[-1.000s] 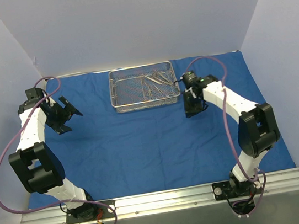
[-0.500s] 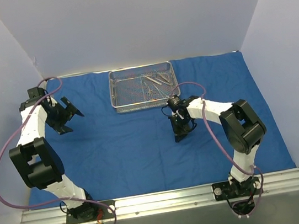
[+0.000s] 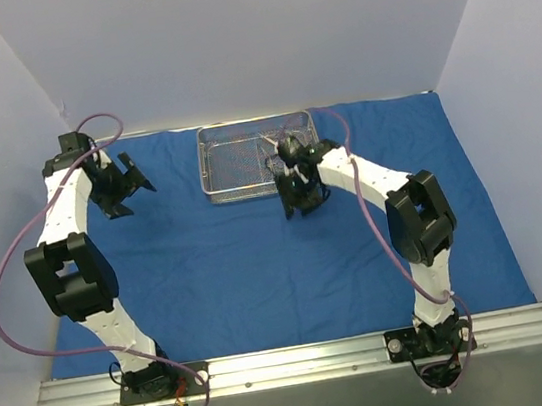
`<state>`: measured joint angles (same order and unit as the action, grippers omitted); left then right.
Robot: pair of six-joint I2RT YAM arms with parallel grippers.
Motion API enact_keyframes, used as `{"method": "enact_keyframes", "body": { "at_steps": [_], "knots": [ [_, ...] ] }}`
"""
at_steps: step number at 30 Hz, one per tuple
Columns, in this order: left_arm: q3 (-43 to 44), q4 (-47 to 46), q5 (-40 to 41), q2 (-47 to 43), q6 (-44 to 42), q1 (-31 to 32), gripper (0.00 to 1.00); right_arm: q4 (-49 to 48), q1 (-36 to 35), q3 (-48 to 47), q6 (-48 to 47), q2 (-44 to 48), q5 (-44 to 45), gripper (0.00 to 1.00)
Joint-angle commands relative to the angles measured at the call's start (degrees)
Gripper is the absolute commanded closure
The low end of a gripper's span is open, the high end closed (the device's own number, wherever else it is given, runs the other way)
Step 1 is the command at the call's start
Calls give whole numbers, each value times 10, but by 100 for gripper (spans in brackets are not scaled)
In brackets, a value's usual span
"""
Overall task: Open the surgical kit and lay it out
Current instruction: Smooth out the surgical kit at the center of the board.
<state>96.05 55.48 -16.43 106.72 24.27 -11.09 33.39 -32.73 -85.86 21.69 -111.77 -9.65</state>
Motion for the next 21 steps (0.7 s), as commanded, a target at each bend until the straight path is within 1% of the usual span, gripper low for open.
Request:
{"method": "enact_keyframes", "body": {
  "at_steps": [1, 2, 3, 5, 6, 9, 10, 11, 12, 13, 14, 15, 16, 17, 18, 19, 20, 21],
  "knots": [
    [40, -2, -12, 7, -25, 45, 6, 47, 42, -118, -18, -7, 78, 52],
    [41, -14, -2, 2, -28, 54, 6, 46, 71, -140, -20, -25, 77, 47],
    [41, -22, 4, -1, -30, 62, 6, 45, 85, -177, -22, -33, 75, 36],
    [41, -36, 24, -9, -34, 84, 6, 52, 120, -220, -34, -70, 68, 28],
    [42, -39, 28, -11, -35, 90, 6, 59, 129, -264, -40, -85, 67, 21],
    [41, -48, 30, -18, -37, 102, 6, 72, 144, -316, -70, -126, 74, 13],
    [40, -49, 29, -19, -37, 104, 6, 54, 144, -325, -78, -128, 80, 12],
    [37, -49, 27, -22, -36, 105, 6, 50, 143, -330, -82, -132, 88, 11],
    [33, -50, 15, -23, -36, 105, 6, 55, 150, -337, -69, -135, 135, 11],
    [32, -49, 9, -25, -36, 105, 6, 70, 156, -341, -56, -137, 150, 13],
    [31, -44, 3, -25, -34, 104, 6, 77, 165, -333, -43, -133, 161, 16],
    [28, -41, -4, -23, -32, 103, 6, 76, 178, -314, -14, -123, 171, 26],
    [22, -39, -9, -23, -29, 102, 6, 54, 207, -251, -2, -95, 169, 34],
    [18, -38, -11, -23, -24, 102, 5, 38, 224, -215, 9, -77, 161, 41],
    [13, -35, -12, -22, -22, 101, 4, 27, 241, -180, 20, -61, 140, 57],
    [5, -32, -14, -22, -20, 100, 2, 11, 279, -145, 34, -44, 127, 66],
    [3, -29, -17, -22, -19, 99, 1, 7, 296, -82, 39, -15, 121, 76],
    [-1, -28, -19, -23, -20, 99, 1, 2, 313, -50, 42, 0, 123, 92]
  ]
}}
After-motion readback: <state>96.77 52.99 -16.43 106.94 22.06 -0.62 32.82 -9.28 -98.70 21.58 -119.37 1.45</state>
